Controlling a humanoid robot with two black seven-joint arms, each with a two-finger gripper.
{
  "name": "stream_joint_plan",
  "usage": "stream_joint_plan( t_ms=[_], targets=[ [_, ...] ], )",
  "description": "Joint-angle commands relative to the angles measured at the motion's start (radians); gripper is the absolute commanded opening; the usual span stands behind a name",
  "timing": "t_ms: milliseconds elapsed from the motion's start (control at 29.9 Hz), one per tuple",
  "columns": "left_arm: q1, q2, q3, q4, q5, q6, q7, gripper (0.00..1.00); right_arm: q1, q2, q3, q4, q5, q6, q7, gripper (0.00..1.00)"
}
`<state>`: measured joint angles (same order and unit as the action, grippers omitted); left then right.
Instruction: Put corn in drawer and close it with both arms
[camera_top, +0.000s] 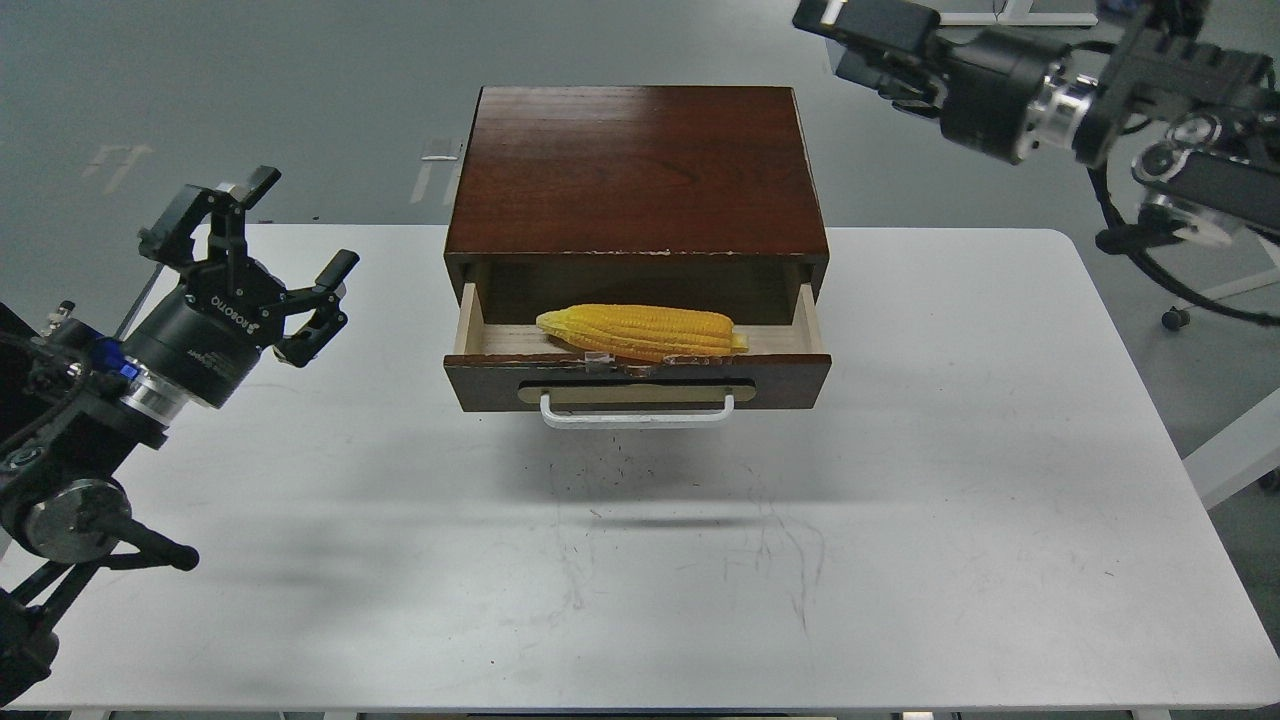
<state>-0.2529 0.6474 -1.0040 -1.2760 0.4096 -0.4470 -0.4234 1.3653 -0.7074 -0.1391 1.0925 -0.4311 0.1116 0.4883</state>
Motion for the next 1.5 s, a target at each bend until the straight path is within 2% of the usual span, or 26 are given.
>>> stream_joint_plan(
  t_ms=[0, 100, 234, 301, 669, 836, 903, 969, 1003, 1103, 1170, 1270, 1437, 1471],
  targets=[
    [0.006, 0.000, -0.001, 0.000, 0.000, -0.007, 0.000, 1.00, -0.245, -0.050, 0.181, -0.006, 0.159, 0.002, 0.000, 0.95],
    [0.015, 0.000, -0.001, 0.000, 0.001, -0.019, 0.000, 1.00, -0.438, -0.052, 0.304, -0.016, 0.283, 0.005, 0.000, 0.96],
    [0.021, -0.006, -0.001, 0.000, 0.001, -0.019, 0.000, 1.00, -0.552, -0.038, 0.371, -0.039, 0.363, 0.011, 0.000, 0.96],
    [0.021, -0.009, 0.001, 0.001, 0.001, -0.019, 0.002, 1.00, -0.606, -0.026, 0.389, -0.068, 0.455, 0.046, 0.000, 0.96],
    [0.044, -0.035, -0.001, 0.000, 0.008, -0.019, 0.000, 1.00, -0.663, 0.031, 0.389, -0.137, 0.560, 0.194, 0.000, 0.96],
    [0.047, -0.029, -0.001, 0.000, 0.012, -0.036, -0.003, 1.00, -0.684, 0.036, 0.388, -0.137, 0.558, 0.200, 0.000, 0.97],
    [0.049, -0.015, -0.002, 0.000, 0.015, -0.038, -0.012, 1.00, -0.687, 0.036, 0.388, -0.137, 0.558, 0.200, 0.000, 0.97],
    [0.043, 0.032, -0.002, -0.003, 0.035, -0.042, -0.064, 1.00, -0.693, 0.034, 0.386, -0.137, 0.558, 0.200, 0.000, 0.97],
    [0.037, 0.049, -0.002, -0.011, 0.052, -0.042, -0.065, 1.00, -0.693, 0.034, 0.386, -0.137, 0.557, 0.200, 0.000, 0.97],
    [0.023, 0.118, -0.004, -0.055, 0.152, -0.042, -0.065, 1.00, -0.697, 0.032, 0.388, -0.138, 0.557, 0.200, 0.000, 0.97],
    [0.015, 0.182, -0.002, -0.130, 0.256, -0.042, -0.065, 1.00, -0.697, 0.032, 0.385, -0.141, 0.557, 0.200, 0.000, 0.97],
    [0.015, 0.215, -0.004, -0.193, 0.346, -0.042, -0.065, 1.00, -0.697, 0.034, 0.385, -0.143, 0.557, 0.198, 0.000, 0.97],
    [0.009, 0.259, -0.015, -0.405, 0.642, -0.042, -0.065, 0.96, -0.697, 0.034, 0.382, -0.143, 0.549, 0.198, 0.000, 0.97],
    [0.009, 0.259, -0.015, -0.405, 0.643, -0.042, -0.065, 0.96, -0.697, 0.034, 0.382, -0.143, 0.549, 0.198, 0.000, 0.97]
  ],
)
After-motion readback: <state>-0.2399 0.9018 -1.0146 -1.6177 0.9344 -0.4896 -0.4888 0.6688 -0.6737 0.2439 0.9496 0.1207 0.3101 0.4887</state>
